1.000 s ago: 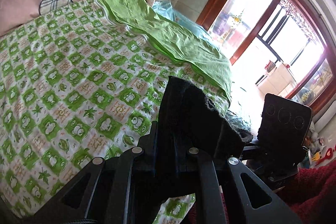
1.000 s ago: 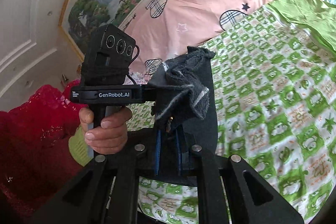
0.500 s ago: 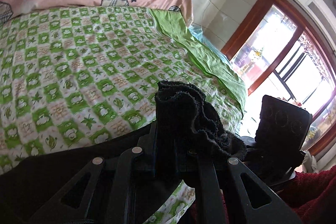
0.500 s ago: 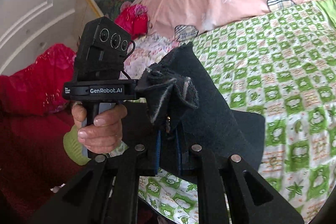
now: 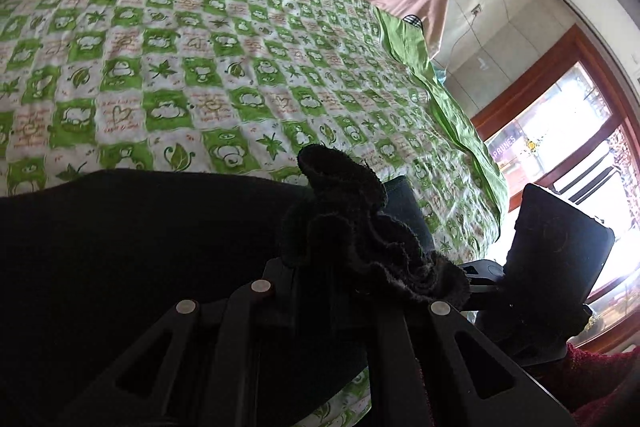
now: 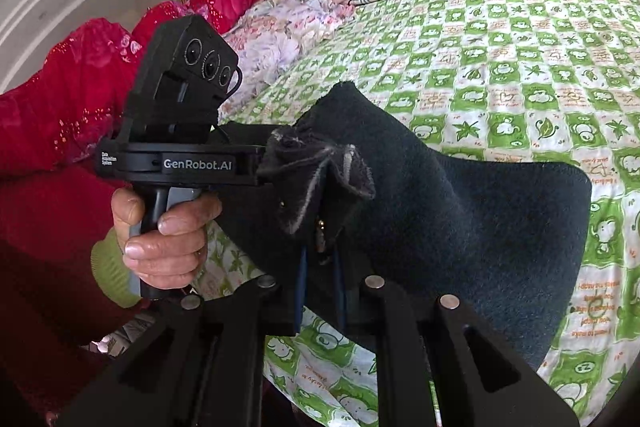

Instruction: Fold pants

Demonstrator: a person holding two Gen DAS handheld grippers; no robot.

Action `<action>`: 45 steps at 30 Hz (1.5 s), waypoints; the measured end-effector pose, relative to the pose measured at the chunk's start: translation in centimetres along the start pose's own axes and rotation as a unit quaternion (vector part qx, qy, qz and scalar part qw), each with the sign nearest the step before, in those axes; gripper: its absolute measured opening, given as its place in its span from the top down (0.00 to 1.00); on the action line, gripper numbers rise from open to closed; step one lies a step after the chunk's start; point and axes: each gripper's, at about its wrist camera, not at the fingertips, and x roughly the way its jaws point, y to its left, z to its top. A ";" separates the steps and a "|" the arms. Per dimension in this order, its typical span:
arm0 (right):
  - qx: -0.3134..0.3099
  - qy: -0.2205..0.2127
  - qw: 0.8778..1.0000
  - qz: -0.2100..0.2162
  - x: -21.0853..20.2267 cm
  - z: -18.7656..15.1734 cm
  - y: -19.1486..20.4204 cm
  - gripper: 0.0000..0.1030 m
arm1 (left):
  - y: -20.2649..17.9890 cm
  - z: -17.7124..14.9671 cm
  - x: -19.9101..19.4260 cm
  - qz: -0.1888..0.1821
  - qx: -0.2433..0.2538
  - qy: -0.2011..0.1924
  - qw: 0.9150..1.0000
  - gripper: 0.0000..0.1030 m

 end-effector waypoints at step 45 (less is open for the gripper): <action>-0.103 0.045 0.990 0.087 6.3 8.0 6.3 0.43 | 8.4 -12.1 -19.3 0.149 -0.250 -0.179 0.940 0.58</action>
